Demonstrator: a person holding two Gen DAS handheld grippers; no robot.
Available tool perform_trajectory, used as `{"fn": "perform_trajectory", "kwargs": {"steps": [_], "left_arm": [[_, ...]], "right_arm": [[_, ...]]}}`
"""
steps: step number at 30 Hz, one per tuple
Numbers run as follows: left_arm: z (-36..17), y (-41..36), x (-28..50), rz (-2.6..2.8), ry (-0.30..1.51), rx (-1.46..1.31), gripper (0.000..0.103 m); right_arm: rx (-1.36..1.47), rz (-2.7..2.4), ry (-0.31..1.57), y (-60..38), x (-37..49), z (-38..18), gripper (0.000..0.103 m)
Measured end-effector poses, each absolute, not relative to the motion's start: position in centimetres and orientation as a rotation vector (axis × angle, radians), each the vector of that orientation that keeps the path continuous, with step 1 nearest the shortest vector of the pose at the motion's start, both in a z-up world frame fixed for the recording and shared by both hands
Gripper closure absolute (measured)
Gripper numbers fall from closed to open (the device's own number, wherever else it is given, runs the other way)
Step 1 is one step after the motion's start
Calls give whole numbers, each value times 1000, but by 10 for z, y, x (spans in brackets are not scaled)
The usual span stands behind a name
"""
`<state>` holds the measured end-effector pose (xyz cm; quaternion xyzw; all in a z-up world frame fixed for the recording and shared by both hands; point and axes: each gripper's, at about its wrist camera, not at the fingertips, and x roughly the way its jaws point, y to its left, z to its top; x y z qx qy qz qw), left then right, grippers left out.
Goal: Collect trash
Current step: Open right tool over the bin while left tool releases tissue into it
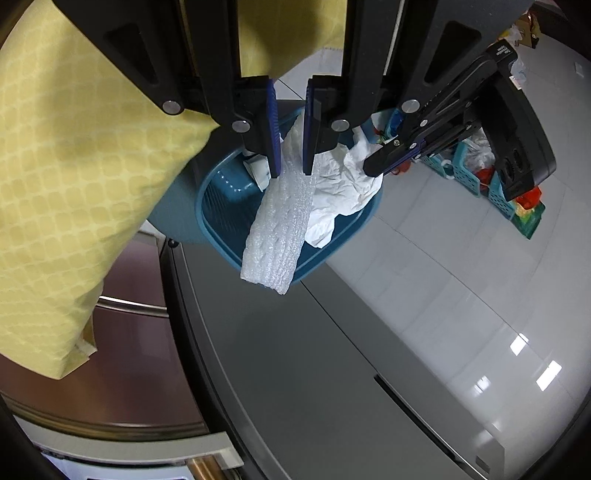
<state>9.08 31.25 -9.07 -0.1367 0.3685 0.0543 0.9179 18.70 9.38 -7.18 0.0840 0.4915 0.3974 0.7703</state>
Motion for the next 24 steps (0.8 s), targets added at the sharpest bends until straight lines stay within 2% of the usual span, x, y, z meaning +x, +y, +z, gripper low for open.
{"fn": "perform_trajectory", "kwargs": {"steps": [8, 12, 18, 24], "left_arm": [[-106, 307, 108, 104, 787, -288, 95], [-112, 304, 115, 93, 797, -299, 86], [-111, 300, 115, 91, 789, -304, 81], [-91, 286, 98, 59, 726, -272, 66]], "right_arm": [[137, 851, 1079, 109, 192, -73, 91], [137, 850, 1077, 110, 191, -73, 91], [167, 856, 1069, 100, 191, -74, 90], [193, 869, 1025, 77, 180, -66, 79]]}}
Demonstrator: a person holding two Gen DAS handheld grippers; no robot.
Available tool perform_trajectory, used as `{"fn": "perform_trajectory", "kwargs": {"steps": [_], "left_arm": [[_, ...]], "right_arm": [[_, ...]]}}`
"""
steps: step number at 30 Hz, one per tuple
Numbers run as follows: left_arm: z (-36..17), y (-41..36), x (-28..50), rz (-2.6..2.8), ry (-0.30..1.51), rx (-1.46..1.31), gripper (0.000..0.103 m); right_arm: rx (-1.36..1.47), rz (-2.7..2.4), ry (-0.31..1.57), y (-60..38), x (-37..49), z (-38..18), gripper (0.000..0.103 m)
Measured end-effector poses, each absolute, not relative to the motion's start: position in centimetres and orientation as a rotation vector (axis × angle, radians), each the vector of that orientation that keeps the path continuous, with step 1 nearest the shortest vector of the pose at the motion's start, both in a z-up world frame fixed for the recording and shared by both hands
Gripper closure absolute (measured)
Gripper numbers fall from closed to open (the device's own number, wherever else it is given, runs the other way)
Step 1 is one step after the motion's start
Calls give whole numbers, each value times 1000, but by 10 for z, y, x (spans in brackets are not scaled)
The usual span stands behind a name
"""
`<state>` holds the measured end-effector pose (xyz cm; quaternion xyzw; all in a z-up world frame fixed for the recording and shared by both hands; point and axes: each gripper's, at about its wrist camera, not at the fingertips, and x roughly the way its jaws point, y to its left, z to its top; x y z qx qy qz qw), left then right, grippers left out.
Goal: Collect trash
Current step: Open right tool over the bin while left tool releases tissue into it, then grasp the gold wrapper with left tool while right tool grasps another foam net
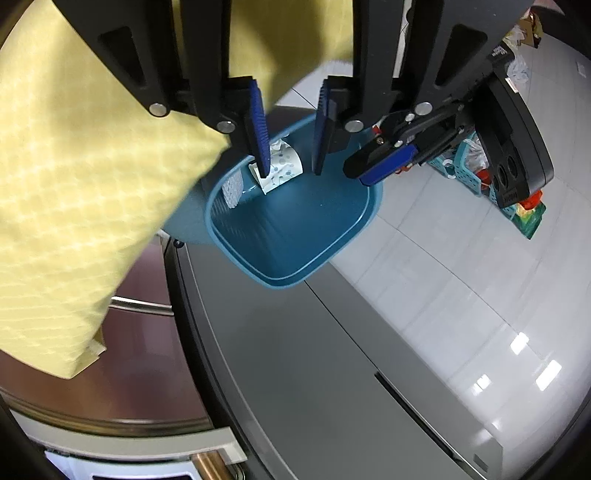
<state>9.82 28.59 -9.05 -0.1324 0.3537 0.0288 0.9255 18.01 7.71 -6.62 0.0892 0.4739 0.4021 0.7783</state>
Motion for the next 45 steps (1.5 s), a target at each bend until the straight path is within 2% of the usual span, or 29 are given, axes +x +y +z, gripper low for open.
{"fn": "perform_trajectory", "kwargs": {"steps": [4, 8, 17, 31, 38, 45], "left_arm": [[-71, 263, 86, 2, 679, -237, 60], [-52, 228, 77, -88, 639, -192, 56], [-32, 130, 60, -354, 625, -114, 56], [-39, -12, 31, -744, 704, -11, 52], [-56, -49, 44, -844, 801, 21, 52], [-75, -72, 56, -876, 896, 17, 54]], "right_arm": [[183, 868, 953, 49, 166, -49, 73], [187, 846, 870, 10, 152, -30, 71], [233, 695, 737, -96, 115, -9, 70], [372, 357, 691, -248, 43, -30, 69], [404, 221, 717, -298, 15, -48, 56], [460, 202, 785, -320, 0, -75, 49]]}}
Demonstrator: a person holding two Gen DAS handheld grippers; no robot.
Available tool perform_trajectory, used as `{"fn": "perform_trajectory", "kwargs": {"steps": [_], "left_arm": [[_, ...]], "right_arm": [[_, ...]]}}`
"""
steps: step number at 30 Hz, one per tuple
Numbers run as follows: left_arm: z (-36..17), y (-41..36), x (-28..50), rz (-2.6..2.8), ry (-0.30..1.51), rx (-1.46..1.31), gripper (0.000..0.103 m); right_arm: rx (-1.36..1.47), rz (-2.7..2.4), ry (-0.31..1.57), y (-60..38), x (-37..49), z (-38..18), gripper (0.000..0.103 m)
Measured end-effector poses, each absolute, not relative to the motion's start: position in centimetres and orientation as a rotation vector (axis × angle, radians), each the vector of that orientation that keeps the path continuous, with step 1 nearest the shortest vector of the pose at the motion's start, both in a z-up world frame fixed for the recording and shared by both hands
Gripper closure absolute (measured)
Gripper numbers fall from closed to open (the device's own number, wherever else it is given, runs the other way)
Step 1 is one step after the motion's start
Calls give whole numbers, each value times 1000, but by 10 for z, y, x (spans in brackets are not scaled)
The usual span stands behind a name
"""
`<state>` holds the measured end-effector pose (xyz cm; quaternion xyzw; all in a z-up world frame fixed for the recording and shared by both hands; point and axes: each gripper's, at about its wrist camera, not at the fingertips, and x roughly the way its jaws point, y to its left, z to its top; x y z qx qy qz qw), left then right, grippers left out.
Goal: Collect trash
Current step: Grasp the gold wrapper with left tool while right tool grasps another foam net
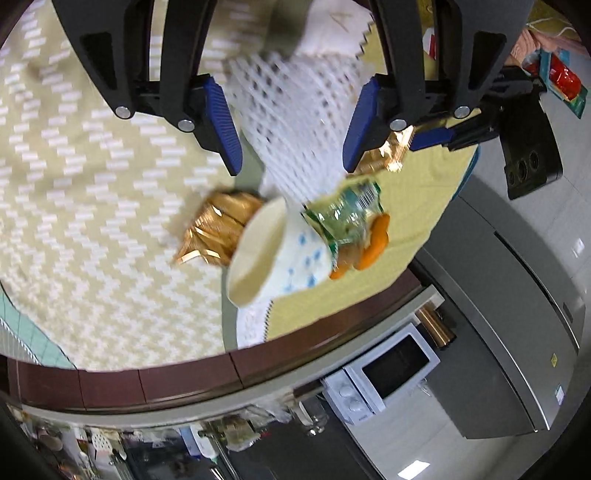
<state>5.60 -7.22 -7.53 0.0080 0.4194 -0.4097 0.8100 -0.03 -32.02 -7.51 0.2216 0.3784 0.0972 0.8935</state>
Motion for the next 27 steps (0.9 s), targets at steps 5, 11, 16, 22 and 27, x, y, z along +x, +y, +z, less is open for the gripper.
{"fn": "perform_trajectory", "kwargs": {"steps": [5, 11, 16, 22, 27], "left_arm": [[-78, -80, 55, -892, 909, 24, 61], [-79, -84, 57, -864, 925, 18, 88], [-77, -82, 58, -846, 915, 7, 94], [-67, -67, 53, -804, 864, 11, 97], [-53, -45, 49, -756, 818, 7, 97]], "right_arm": [[488, 237, 811, -321, -6, -87, 49], [484, 282, 830, -314, -8, -92, 60], [473, 304, 831, -309, -6, -94, 83], [460, 338, 793, -300, -4, -83, 91], [449, 387, 760, -287, 1, -71, 91]]}}
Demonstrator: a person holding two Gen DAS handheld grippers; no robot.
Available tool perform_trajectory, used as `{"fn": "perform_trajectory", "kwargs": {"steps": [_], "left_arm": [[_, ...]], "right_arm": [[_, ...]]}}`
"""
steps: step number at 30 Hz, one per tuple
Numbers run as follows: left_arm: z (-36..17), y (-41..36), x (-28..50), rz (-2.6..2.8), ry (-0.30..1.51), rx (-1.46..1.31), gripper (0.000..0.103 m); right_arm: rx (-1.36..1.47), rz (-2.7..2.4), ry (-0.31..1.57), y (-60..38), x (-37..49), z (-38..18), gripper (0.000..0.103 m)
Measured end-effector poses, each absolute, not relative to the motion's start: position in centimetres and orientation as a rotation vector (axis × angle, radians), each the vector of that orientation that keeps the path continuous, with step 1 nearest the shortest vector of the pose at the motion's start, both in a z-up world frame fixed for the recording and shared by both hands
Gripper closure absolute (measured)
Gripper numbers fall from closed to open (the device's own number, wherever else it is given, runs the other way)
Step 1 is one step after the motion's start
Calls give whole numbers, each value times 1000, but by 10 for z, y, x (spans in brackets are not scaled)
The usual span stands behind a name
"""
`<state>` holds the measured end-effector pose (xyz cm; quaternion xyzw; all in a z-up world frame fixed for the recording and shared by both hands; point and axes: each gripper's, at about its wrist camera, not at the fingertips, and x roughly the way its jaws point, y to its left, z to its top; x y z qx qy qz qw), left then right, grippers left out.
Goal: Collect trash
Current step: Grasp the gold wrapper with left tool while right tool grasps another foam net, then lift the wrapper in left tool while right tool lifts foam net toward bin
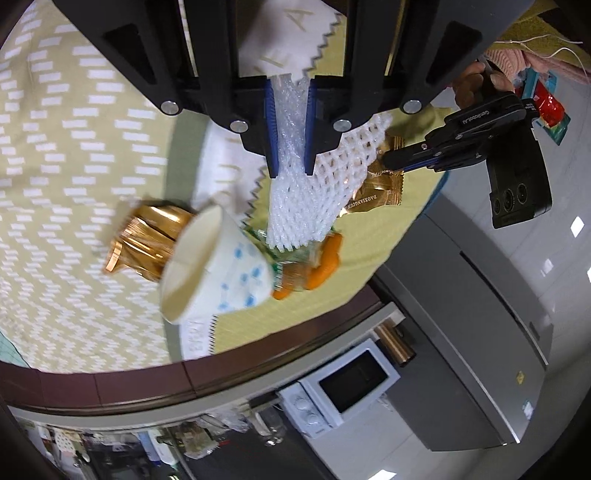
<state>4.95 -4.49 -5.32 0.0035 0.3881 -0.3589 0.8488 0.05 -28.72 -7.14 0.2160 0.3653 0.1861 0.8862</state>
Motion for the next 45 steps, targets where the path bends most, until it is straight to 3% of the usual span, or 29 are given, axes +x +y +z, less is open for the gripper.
{"fn": "perform_trajectory", "kwargs": {"steps": [45], "left_arm": [[-14, 127, 42, -389, 686, -129, 100]], "right_arm": [[373, 665, 668, -169, 70, -20, 92]]}}
